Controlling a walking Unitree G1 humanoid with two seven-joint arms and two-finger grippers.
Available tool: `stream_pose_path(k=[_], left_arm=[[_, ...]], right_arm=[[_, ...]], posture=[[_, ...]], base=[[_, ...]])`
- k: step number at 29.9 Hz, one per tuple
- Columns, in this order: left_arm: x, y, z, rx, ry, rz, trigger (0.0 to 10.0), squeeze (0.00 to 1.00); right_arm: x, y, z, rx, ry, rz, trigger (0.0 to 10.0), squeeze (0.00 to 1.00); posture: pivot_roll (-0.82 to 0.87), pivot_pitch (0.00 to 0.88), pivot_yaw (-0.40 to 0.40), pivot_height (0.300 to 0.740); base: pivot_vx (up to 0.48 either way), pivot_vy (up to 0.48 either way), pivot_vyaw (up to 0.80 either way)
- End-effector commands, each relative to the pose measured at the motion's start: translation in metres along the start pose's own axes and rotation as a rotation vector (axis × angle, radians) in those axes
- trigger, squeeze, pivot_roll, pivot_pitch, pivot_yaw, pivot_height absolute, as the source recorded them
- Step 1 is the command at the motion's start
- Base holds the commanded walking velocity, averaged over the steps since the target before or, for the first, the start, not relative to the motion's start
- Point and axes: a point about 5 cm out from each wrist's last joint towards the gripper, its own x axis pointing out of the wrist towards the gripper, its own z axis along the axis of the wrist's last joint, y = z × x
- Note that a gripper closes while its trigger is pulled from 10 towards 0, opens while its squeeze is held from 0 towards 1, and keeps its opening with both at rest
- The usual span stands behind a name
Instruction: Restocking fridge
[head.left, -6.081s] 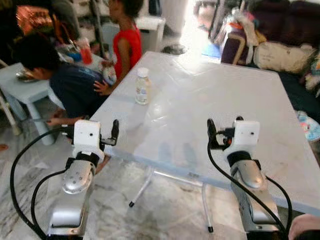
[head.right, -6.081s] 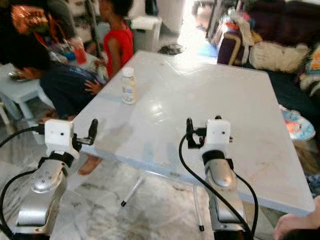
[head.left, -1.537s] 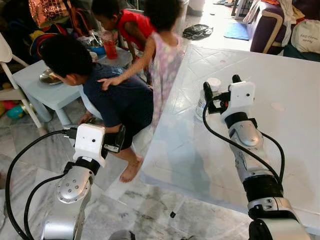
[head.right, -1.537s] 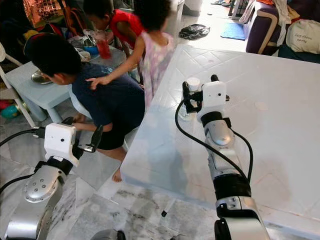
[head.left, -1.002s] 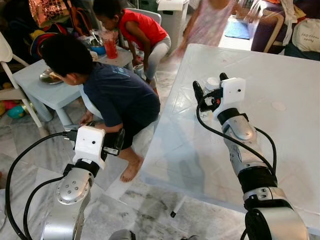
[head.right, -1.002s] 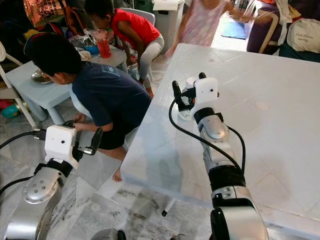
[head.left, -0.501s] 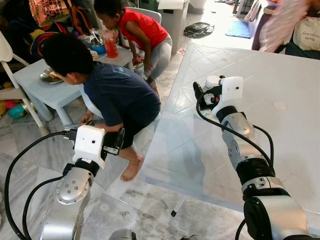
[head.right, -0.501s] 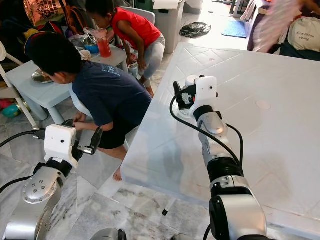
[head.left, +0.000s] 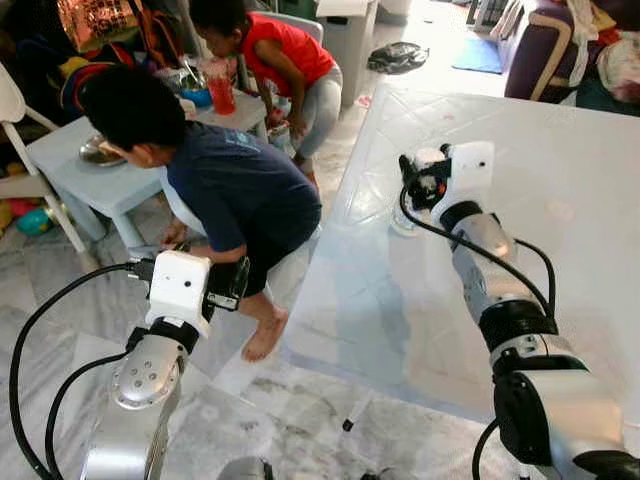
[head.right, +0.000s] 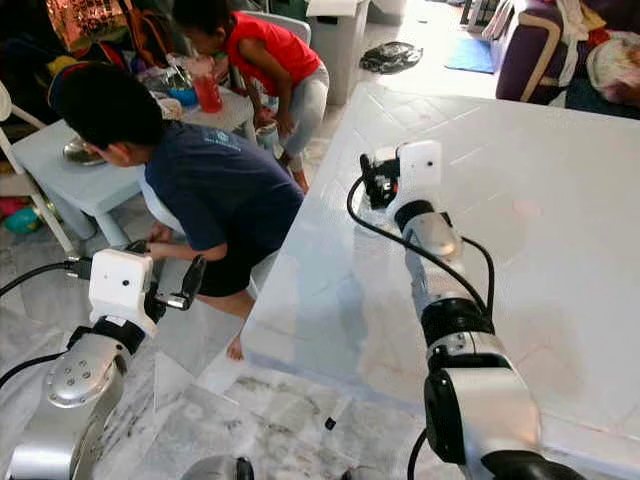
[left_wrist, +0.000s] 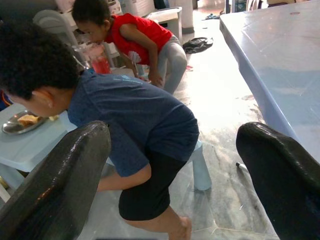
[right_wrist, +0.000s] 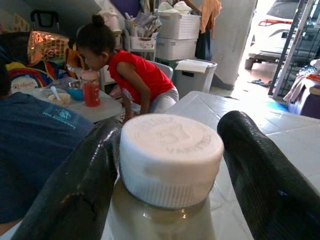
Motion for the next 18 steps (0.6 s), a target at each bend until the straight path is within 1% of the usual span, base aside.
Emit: stream_pose_path(k=[1,2,6,9,10,11,13,16,18], left_arm=[[-0.001,0.001,0.002,0.011,-0.005,0.008,10.0,0.0],[0.0,0.0,0.002,0.009,-0.004,0.009,10.0,0.0],[0.001,-0.002,0.001,-0.003,-0.004,0.008,10.0,0.0],[0.001,-0.003,0.0,-0.024,0.007,0.022,10.0,0.0],[0.001,-0.003,-0.001,-0.03,0.012,0.031,10.0,0.0],[0.001,-0.003,-0.002,-0.035,0.018,0.044,10.0,0.0],[0.0,-0.004,-0.004,-0.049,0.029,0.055,10.0,0.0],[-0.002,-0.007,-0.007,-0.066,0.041,0.056,10.0,0.0],[-0.003,-0.009,-0.008,-0.065,0.042,0.055,10.0,0.0]], right_arm=[[0.004,-0.002,0.007,-0.015,-0.017,0.01,1.3,0.0],[0.005,-0.002,0.008,-0.017,-0.014,0.014,1.0,0.0],[0.004,-0.003,0.004,-0.014,0.001,0.02,1.1,0.0],[0.0,-0.003,0.0,0.001,0.009,0.017,1.0,0.0],[-0.001,-0.002,-0.002,0.012,0.013,0.016,0.2,0.0],[-0.003,-0.002,-0.004,0.022,0.016,0.015,0.0,0.0],[-0.009,0.0,-0.01,0.046,0.023,0.015,0.0,0.0],[-0.023,0.005,-0.022,0.097,0.036,0.01,0.0,0.0],[-0.03,0.007,-0.023,0.11,0.017,0.006,0.0,0.0]], posture=[[0.16,0.089,0.006,0.74],[0.16,0.087,0.004,0.74],[0.15,0.085,0.0,0.74],[0.14,0.082,-0.002,0.74],[0.14,0.081,-0.002,0.74],[0.14,0.08,-0.003,0.74],[0.14,0.075,-0.006,0.74],[0.13,0.063,-0.01,0.74],[0.12,0.056,-0.017,0.74]], base=[[0.0,0.0,0.0],[0.0,0.0,0.0],[0.0,0.0,0.0],[0.0,0.0,0.0],[0.0,0.0,0.0],[0.0,0.0,0.0],[0.0,0.0,0.0],[0.0,0.0,0.0],[0.0,0.0,0.0]])
